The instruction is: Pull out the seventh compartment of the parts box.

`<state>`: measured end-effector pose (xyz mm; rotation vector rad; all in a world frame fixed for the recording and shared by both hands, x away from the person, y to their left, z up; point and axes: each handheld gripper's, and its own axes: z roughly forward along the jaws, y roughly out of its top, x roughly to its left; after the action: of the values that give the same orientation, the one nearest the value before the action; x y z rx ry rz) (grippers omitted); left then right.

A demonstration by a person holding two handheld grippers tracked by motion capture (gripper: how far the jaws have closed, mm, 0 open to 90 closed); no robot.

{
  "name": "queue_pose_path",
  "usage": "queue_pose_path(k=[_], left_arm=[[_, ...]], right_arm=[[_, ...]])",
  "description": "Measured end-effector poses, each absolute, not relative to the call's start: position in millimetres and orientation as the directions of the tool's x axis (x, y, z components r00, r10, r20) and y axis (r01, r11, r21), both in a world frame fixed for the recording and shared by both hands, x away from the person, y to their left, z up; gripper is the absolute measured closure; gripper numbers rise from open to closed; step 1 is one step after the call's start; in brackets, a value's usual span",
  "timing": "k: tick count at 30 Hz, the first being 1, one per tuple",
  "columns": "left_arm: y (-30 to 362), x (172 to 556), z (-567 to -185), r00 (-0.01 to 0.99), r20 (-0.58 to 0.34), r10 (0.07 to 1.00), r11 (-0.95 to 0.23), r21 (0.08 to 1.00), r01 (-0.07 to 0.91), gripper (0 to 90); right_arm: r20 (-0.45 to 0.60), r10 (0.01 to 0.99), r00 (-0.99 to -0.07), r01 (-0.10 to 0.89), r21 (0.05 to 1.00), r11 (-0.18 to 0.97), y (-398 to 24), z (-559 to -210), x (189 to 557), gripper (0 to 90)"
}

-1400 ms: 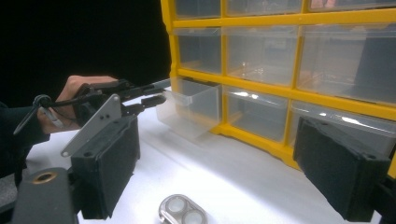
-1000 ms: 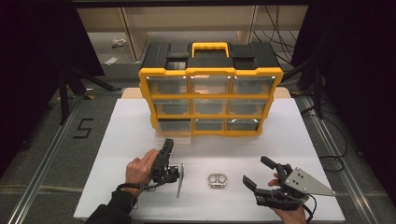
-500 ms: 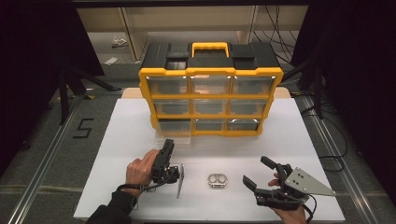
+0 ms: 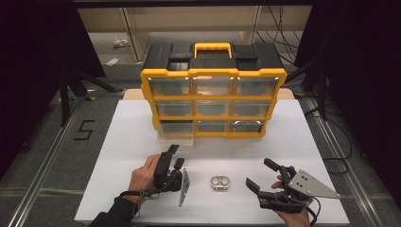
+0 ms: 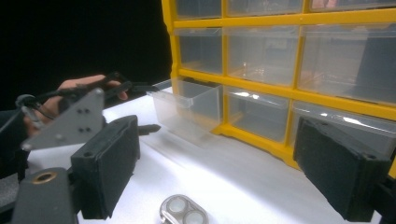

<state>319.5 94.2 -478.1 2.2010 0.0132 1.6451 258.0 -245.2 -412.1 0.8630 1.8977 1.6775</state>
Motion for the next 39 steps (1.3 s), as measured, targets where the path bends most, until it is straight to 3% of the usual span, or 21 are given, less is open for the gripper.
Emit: queue_pose_path(k=[3, 11, 17, 21, 27, 39], left_arm=[[92.2, 313.4, -464.7, 0.423, 0.84, 0.341, -0.862, 0.459, -0.217, 31.5], [91.7, 308.7, -447.8, 0.543, 0.709, 0.451, -0.754, 0.628, -0.194, 26.9], [93.5, 309.1, -433.8, 0.677, 0.514, 0.528, -0.603, 0.788, -0.128, 24.6], [93.8, 310.3, -430.1, 0.73, 0.424, 0.536, -0.548, 0.832, -0.081, 23.1], [95.9, 316.1, -425.5, 0.82, 0.206, 0.534, -0.415, 0.909, 0.042, 21.6], [90.3, 323.7, -427.3, 0.866, 0.057, 0.496, -0.357, 0.923, 0.144, 18.8]], right_arm=[[0.064, 0.717, -0.695, 0.155, 0.986, 0.062, -245.6, -412.0, 258.1, 15.6], [0.064, 0.715, -0.696, 0.152, 0.987, 0.06, -245.3, -412.1, 258.1, 15.5], [0.064, 0.717, -0.694, 0.156, 0.986, 0.063, -245.7, -411.9, 258.0, 15.5], [0.064, 0.715, -0.696, 0.152, 0.987, 0.059, -245.4, -412.1, 258.1, 15.6], [0.065, 0.714, -0.697, 0.154, 0.986, 0.061, -245.7, -412.0, 258.3, 15.5], [0.065, 0.717, -0.694, 0.154, 0.986, 0.059, -247.3, -411.8, 258.2, 15.5]])
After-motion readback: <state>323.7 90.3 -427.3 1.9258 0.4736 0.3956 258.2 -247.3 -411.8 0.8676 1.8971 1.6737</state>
